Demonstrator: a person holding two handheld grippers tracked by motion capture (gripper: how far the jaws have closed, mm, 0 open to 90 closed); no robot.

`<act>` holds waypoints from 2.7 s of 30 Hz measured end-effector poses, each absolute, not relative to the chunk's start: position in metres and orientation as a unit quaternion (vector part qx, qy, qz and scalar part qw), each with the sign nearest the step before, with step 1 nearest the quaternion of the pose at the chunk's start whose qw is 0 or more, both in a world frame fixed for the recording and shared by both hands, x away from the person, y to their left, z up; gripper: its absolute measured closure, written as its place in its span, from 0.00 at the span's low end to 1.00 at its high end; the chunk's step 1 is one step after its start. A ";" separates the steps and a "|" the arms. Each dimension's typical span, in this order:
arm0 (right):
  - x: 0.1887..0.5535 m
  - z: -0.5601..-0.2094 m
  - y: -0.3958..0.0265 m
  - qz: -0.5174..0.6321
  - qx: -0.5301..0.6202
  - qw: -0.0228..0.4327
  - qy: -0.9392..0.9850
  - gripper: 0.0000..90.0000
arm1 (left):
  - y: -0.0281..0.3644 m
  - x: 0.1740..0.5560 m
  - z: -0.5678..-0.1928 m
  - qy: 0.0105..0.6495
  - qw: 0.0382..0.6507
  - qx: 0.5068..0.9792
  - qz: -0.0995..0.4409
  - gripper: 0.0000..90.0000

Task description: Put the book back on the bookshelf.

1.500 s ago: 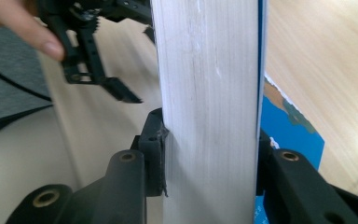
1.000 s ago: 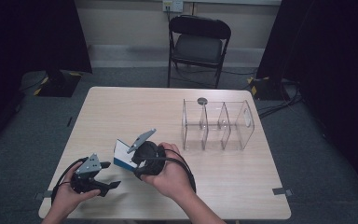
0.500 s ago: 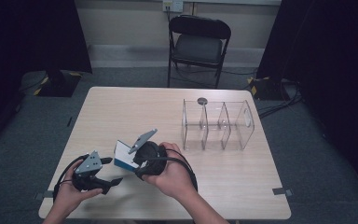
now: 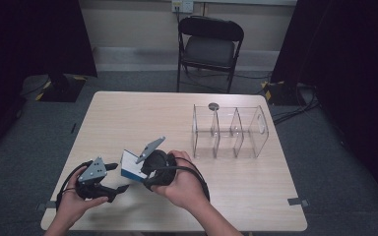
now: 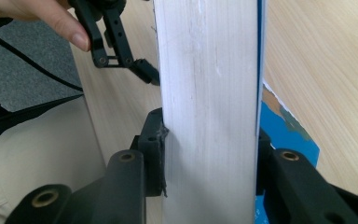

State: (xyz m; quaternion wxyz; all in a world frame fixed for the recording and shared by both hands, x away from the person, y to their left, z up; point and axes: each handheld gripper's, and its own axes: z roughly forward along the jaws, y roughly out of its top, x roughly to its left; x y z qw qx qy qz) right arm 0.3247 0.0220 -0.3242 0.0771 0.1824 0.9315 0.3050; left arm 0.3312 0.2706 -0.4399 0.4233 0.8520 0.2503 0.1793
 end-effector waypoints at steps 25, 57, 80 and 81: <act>0.331 -0.308 0.020 0.288 0.175 0.037 0.941 0.68 | 0.249 0.334 -0.423 0.170 0.467 0.848 0.182 0.18; 0.348 -0.292 -0.069 0.479 0.200 0.133 0.844 0.29 | 0.245 0.344 -0.400 0.157 0.486 0.845 0.158 0.64; 0.339 -0.492 -0.100 0.355 0.301 0.118 0.877 0.21 | 0.268 0.353 -0.402 0.260 0.514 0.801 0.165 0.67; 0.339 -0.496 -0.101 0.356 0.295 0.129 0.877 0.17 | 0.268 0.352 -0.403 0.261 0.515 0.799 0.165 0.67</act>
